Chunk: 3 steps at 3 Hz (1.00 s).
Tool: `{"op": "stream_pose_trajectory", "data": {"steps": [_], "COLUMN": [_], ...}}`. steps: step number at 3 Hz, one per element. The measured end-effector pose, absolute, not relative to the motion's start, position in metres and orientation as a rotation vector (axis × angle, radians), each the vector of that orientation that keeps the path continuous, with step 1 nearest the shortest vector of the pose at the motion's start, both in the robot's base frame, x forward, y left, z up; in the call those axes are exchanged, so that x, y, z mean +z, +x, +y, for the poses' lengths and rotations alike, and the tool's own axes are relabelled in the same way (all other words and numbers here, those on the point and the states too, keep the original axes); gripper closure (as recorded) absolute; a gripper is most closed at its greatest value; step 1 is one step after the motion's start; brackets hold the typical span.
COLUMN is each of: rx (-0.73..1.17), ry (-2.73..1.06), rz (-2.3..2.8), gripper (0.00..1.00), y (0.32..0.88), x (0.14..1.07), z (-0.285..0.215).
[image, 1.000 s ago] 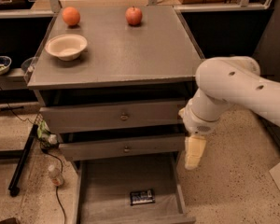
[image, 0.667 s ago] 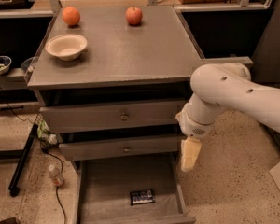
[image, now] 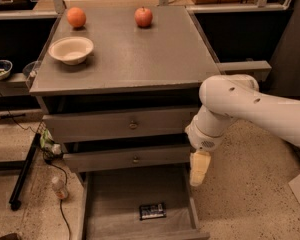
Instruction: Pick rxbar chocolate from bottom drawer and place on counter
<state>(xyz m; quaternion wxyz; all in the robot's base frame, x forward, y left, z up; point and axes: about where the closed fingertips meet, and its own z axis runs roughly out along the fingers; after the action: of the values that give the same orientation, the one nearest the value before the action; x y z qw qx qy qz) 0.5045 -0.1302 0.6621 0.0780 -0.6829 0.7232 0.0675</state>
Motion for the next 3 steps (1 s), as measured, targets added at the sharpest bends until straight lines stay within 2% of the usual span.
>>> {"op": "stream_pose_trajectory", "data": {"steps": [3], "rx": [0.098], "ry": [-2.055], "rz": [2.231], "gripper": [0.0], "y": [0.507], "x": [0.59], "z": [-0.108]}}
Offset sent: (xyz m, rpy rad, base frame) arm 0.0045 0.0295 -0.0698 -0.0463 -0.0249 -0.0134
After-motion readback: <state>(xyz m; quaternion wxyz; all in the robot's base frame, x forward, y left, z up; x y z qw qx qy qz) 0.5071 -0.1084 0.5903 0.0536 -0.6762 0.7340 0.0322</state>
